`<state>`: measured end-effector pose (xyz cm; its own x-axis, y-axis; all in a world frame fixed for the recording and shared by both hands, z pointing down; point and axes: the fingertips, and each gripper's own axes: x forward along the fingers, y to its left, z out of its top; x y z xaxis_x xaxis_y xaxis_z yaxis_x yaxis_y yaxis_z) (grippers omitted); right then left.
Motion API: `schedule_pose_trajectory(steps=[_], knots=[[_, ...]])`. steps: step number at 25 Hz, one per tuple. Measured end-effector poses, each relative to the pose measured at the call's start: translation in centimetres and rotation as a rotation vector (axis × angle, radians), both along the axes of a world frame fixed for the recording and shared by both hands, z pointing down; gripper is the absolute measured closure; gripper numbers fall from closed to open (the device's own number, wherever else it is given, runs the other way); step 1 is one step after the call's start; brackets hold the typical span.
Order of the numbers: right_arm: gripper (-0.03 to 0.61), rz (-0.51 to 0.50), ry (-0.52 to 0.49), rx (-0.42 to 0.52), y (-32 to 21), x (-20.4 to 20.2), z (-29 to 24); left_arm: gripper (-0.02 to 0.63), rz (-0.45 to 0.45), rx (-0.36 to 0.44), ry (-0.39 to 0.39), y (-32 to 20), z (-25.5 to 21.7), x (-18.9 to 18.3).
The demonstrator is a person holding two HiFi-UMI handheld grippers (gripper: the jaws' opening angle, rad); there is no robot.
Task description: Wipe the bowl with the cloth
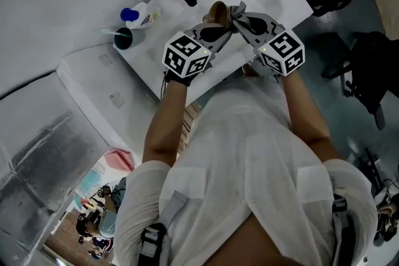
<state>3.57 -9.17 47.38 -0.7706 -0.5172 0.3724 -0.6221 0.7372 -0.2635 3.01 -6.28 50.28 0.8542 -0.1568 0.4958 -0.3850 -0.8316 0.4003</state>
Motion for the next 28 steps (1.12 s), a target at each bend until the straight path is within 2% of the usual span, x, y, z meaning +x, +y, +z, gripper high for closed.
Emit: schedule_pose_trajectory(steps=[10, 15, 18, 22, 28], knots=[[0.538, 0.044, -0.025, -0.048, -1.2, 0.5, 0.2, 0.594, 0.220, -0.005, 0.103, 3.5, -1.5, -0.4], [0.538, 0.069, -0.022, -0.082, -2.1, 0.8, 0.8, 0.594, 0.282, -0.008, 0.144, 4.6, -2.9, -0.4], [0.538, 0.071, -0.020, -0.082, -2.3, 0.5, 0.8, 0.594, 0.261, -0.007, 0.128, 4.2, -2.4, -0.6], [0.538, 0.027, -0.028, -0.067, -1.8, -1.0, 0.0, 0.594, 0.159, -0.007, 0.091, 2.2, -0.8, -1.3], [0.538, -0.039, -0.044, -0.087, -0.2, -2.1, -0.3, 0.594, 0.011, -0.057, 0.134, 0.2, -0.1, -1.9]])
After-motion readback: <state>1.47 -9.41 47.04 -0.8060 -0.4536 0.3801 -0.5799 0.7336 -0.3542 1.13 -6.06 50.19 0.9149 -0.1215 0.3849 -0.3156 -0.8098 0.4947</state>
